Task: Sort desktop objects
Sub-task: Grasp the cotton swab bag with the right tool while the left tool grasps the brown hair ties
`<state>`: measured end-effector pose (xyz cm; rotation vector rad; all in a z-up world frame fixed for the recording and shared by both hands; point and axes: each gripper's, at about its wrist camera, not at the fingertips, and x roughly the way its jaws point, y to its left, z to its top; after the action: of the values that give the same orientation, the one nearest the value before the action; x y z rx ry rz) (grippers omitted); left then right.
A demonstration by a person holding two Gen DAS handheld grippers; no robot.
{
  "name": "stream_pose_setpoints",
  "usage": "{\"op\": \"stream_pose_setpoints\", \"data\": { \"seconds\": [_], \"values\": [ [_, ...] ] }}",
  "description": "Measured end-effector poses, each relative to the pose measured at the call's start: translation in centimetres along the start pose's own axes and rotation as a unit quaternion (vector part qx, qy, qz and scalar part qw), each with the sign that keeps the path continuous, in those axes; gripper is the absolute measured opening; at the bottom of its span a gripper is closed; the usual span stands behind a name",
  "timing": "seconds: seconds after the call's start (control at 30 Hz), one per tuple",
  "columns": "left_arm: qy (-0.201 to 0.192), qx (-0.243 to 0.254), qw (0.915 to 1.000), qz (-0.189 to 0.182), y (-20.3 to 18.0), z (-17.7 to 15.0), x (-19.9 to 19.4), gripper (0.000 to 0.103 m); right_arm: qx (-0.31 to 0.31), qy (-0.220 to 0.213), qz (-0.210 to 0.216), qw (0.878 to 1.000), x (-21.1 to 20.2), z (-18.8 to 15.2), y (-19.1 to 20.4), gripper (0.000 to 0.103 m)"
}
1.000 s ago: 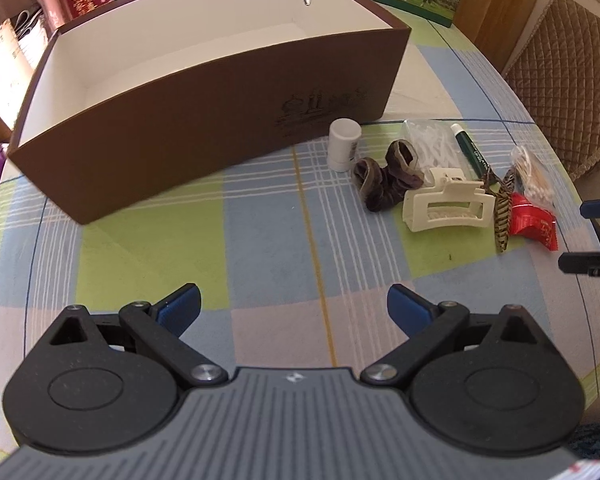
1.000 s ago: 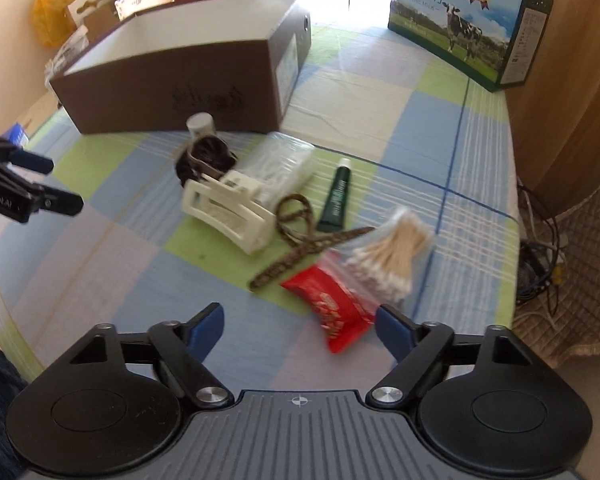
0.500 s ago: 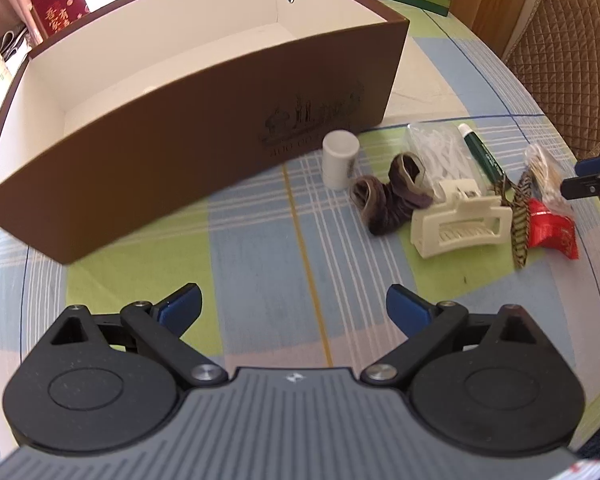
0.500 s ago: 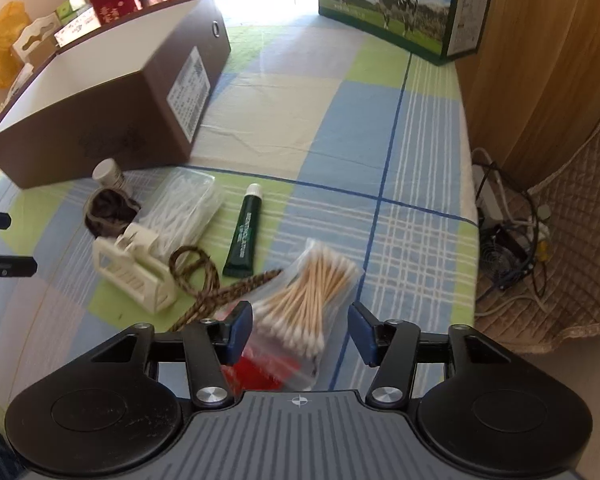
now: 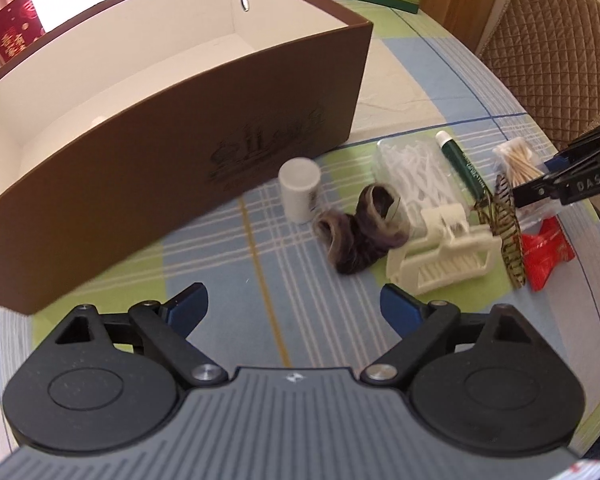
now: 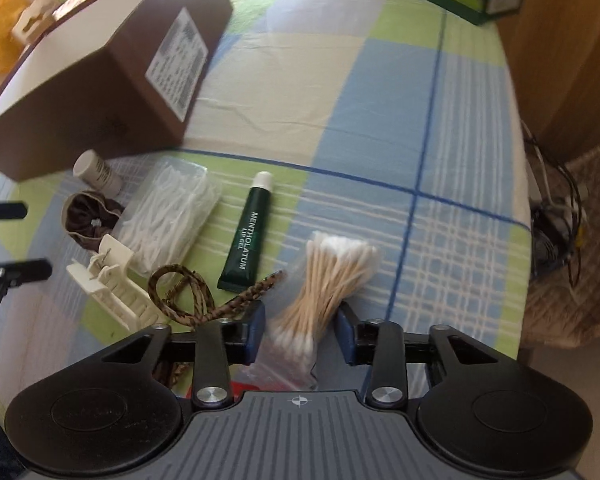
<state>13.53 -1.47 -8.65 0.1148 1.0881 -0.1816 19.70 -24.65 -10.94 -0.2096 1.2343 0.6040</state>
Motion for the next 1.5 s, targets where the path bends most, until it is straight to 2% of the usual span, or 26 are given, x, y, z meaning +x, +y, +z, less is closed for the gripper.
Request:
{"op": "stream_pose_setpoints", "data": {
  "seconds": [0.13,0.23,0.4,0.63,0.7,0.73,1.13,1.27,1.5],
  "values": [
    [-0.004,-0.008,0.9998,-0.017,-0.1,0.8,0.7,0.079,-0.012,0.004,0.004,1.0,0.2,0.2,0.1,0.031],
    [-0.008,-0.025,0.9991,-0.034,0.1,1.4,0.9,0.076,-0.024,0.008,0.005,1.0,0.3,0.4,0.2,0.031],
    [-0.021,-0.05,0.9962,-0.068,0.5,2.4,0.6,0.076,-0.039,0.012,0.006,0.999,0.6,0.9,0.5,0.031],
    [-0.011,-0.073,0.9942,-0.078,0.9,3.4,1.5,0.076,-0.041,0.009,0.008,0.999,0.7,1.0,0.4,0.03],
    [-0.004,-0.071,0.9951,-0.069,0.8,3.4,2.2,0.067,-0.039,0.007,0.009,0.999,0.7,1.0,0.4,0.031],
    [0.002,-0.072,0.9951,-0.067,0.8,3.4,2.6,0.057,-0.039,0.006,0.009,0.999,0.7,1.0,0.3,0.03],
    [-0.003,-0.077,0.9915,-0.105,0.8,3.0,3.6,0.019,-0.037,-0.007,0.007,0.999,0.5,0.7,0.4,0.03],
    [-0.005,-0.077,0.9915,-0.104,0.9,2.7,3.0,0.015,-0.039,-0.011,0.005,0.999,0.5,0.6,0.5,0.03],
    [-0.009,-0.088,0.9929,-0.079,1.8,1.3,1.4,0.014,-0.043,-0.018,-0.004,0.999,0.4,0.4,0.8,0.03]
  ]
}}
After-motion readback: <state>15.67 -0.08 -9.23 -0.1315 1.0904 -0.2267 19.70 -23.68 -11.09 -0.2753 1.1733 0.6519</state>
